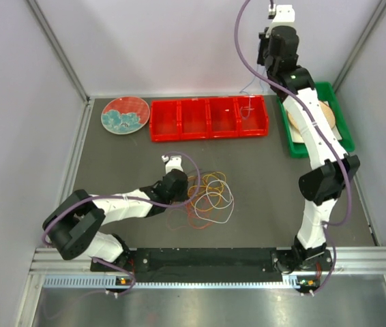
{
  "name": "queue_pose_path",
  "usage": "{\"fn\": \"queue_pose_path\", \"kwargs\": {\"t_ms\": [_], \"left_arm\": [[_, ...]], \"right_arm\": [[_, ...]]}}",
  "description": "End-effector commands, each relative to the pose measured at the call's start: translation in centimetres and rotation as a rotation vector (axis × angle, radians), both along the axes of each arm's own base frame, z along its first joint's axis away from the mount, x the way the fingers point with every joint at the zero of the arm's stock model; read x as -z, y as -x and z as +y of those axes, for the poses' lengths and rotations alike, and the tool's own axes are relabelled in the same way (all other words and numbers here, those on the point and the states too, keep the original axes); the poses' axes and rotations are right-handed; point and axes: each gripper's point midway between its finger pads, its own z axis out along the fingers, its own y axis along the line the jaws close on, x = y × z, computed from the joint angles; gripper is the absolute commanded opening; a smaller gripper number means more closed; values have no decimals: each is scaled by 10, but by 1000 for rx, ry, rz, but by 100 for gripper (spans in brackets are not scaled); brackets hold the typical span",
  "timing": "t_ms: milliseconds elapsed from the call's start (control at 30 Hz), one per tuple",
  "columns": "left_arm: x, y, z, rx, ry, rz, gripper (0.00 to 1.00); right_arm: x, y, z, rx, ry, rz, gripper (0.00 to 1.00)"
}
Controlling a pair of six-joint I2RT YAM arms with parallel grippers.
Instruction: Untangle the cables
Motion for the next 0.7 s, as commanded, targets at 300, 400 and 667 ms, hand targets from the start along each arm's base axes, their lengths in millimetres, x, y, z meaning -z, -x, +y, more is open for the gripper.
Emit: {"fn": "queue_pose_path", "kwargs": {"t_ms": [300,400,667], "left_arm": [[-15,-13,-13,-4,35,-44,0],[-15,-13,-13,-3,35,-44,0],[-15,-13,-13,-4,38,-47,0]], "right_arm": [[89,-42,0,59,24,144,0],[109,-46,0,59,17,187,0],[166,-54,4,38,3,280,0]]}}
